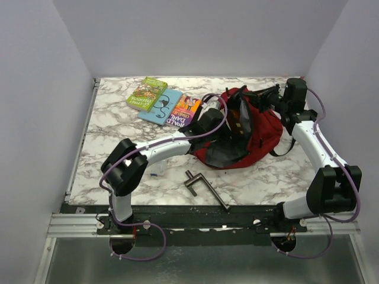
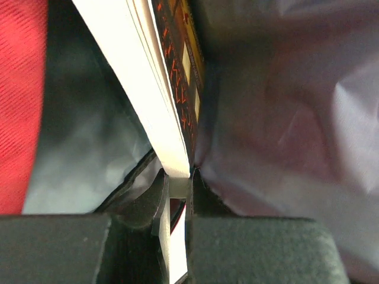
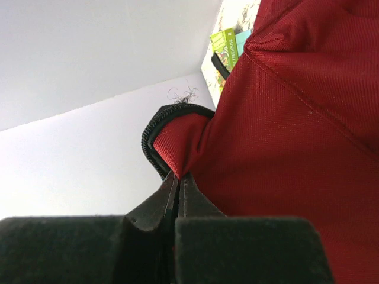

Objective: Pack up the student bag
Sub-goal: Place the book in the student bag.

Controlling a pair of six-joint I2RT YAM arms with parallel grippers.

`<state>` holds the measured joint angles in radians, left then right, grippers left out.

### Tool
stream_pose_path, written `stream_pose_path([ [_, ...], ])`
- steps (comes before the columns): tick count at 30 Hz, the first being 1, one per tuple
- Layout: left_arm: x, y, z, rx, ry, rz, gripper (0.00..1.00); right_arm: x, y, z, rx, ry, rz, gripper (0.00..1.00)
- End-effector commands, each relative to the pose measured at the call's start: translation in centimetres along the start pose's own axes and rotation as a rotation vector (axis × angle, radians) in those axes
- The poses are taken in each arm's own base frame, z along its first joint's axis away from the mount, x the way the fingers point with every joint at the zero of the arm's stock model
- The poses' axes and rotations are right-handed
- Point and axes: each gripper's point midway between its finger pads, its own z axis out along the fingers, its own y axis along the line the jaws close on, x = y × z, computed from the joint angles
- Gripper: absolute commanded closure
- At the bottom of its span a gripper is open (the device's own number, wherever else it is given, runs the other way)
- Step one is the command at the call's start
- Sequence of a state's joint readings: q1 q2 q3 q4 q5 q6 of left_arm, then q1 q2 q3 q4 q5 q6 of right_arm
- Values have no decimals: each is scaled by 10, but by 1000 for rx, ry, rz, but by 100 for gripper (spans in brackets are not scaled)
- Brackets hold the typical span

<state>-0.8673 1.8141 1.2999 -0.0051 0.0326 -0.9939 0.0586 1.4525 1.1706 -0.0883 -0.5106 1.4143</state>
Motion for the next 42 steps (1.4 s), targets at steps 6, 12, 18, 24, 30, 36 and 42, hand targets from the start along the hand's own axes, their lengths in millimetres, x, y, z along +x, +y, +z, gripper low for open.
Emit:
stream_pose_path([
  [6, 3, -77, 70, 189, -14, -130, 100, 10, 64, -32, -229, -11, 3, 99],
  [12, 13, -63, 77, 167, 17, -138, 86, 6, 44, -31, -194, -51, -9, 99],
  [18, 21, -54, 49, 204, 138, -147, 49, -13, -2, -29, -107, -101, -41, 99],
  [24, 23, -57, 22, 259, 232, -134, 23, -29, -22, -34, -56, -153, -113, 99],
  [30, 24, -61, -24, 296, 274, -8, 23, -35, -28, -34, 5, -167, -273, 99],
  [36, -10, -12, -89, 246, 139, 112, 22, -30, -52, -34, 75, -103, -481, 99],
  [42, -102, 82, -147, 67, -150, 4, 19, -20, -65, -29, 70, -25, -524, 99],
])
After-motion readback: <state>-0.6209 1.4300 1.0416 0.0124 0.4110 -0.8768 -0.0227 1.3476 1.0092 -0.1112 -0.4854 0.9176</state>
